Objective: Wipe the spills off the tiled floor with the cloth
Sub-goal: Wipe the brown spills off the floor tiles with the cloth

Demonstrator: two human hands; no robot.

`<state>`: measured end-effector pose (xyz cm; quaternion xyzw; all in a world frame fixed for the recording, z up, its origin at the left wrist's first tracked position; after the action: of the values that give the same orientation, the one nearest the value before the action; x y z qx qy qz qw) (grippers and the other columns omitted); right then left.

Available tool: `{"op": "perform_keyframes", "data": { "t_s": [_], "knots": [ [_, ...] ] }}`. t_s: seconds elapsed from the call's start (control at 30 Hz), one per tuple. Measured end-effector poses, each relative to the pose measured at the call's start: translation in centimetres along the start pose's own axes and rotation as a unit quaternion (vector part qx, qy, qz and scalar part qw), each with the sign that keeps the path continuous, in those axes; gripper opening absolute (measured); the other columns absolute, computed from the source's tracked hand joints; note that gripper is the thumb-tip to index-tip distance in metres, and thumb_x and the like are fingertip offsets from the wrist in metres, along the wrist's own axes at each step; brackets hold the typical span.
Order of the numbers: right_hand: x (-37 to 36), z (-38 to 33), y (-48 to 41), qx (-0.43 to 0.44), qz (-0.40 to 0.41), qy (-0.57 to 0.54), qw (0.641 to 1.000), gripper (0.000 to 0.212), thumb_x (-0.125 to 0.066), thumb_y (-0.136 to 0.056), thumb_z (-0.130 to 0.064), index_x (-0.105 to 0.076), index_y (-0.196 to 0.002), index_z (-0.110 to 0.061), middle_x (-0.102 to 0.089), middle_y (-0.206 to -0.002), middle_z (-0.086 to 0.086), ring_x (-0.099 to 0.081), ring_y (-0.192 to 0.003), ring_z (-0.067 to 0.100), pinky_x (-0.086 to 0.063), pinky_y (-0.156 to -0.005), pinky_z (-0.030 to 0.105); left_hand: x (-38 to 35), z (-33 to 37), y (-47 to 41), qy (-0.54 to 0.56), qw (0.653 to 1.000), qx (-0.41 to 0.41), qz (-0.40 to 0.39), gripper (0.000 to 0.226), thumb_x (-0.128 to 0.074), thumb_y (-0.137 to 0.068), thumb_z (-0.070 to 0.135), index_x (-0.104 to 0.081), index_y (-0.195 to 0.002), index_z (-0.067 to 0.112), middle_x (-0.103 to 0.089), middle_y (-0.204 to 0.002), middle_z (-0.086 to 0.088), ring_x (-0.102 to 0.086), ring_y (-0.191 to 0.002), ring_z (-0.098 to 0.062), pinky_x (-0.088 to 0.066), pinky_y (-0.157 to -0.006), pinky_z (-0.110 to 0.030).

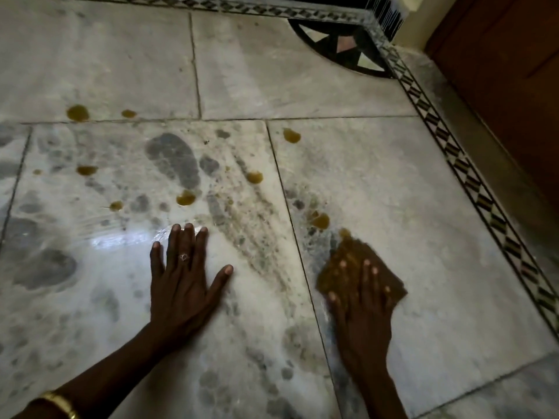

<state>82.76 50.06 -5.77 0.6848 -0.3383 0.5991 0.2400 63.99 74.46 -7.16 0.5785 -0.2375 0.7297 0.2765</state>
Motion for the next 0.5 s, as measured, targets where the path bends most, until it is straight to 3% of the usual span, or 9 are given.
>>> {"op": "perform_keyframes", "data": {
  "t_s": [0.1,0.17,0.3,0.4,0.5],
  "knots": [
    [-0.1,0.7,-6.2,-0.096,0.038,-0.044,0.994,0.056,-0.021,-0.099,-0.051,-0.002,-0.146,-0.028,-0.027,-0.155,0.019,-0.024,-0.143,0.036,-0.018,-0.113,0.059,0.1,0.1,-0.1,0.002,1.000,-0.005,0.004,0.079,-0.023,-0.091,0.064,-0.020,-0.152,0.015,-0.015,-0.161,-0.011,-0.003,-0.150,-0.024,-0.007,-0.119,-0.052],
    [-1.1,-1.3,-9.7,-0.110,0.022,-0.058,0.992,0.053,-0.025,-0.097,-0.048,-0.004,-0.140,-0.027,-0.022,-0.156,0.019,-0.017,-0.146,0.036,-0.010,-0.116,0.057,0.1,0.1,-0.1,0.004,1.000,-0.005,-0.001,0.078,-0.023,-0.091,0.063,-0.019,-0.153,0.016,-0.014,-0.161,-0.011,-0.003,-0.150,-0.023,-0.005,-0.119,-0.051],
    [-2.1,-9.3,-12.2,-0.023,0.034,-0.070,0.997,0.060,-0.040,-0.094,-0.047,-0.024,-0.143,-0.016,-0.038,-0.149,0.021,-0.033,-0.139,0.039,-0.014,-0.112,0.054,-0.3,-0.3,-0.1,0.016,1.000,-0.002,-0.008,0.072,-0.016,-0.094,0.060,-0.019,-0.153,0.018,-0.014,-0.161,-0.007,-0.004,-0.150,-0.021,-0.003,-0.120,-0.049],
    [-3.0,-16.3,-9.5,0.076,0.014,-0.101,0.992,0.054,-0.034,-0.095,-0.050,-0.040,-0.142,-0.024,-0.041,-0.149,0.015,-0.035,-0.139,0.035,-0.010,-0.111,0.049,-0.2,-0.7,-0.6,0.064,0.998,-0.004,-0.003,0.070,-0.002,-0.096,0.057,-0.024,-0.152,0.020,-0.019,-0.160,-0.005,-0.006,-0.149,-0.017,-0.002,-0.119,-0.044],
    [-3.4,-20.9,-6.2,0.089,-0.049,-0.241,0.965,0.056,-0.017,-0.098,-0.056,-0.028,-0.146,-0.030,-0.029,-0.157,0.005,-0.021,-0.146,0.024,-0.007,-0.116,0.048,0.5,-1.3,-0.7,0.197,0.980,0.017,0.007,0.079,-0.001,-0.094,0.061,-0.034,-0.147,0.014,-0.031,-0.156,-0.009,-0.016,-0.147,-0.021,-0.003,-0.119,-0.045]
  ]
}}
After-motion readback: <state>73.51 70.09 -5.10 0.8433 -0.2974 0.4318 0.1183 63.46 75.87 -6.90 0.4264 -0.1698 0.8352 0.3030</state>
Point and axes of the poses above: each hand's wrist, its own y-axis away from the middle knuckle, its own x-axis out of the back of the hand, z = x × y, the point moved 9 cm from there along -y, towards the middle knuckle
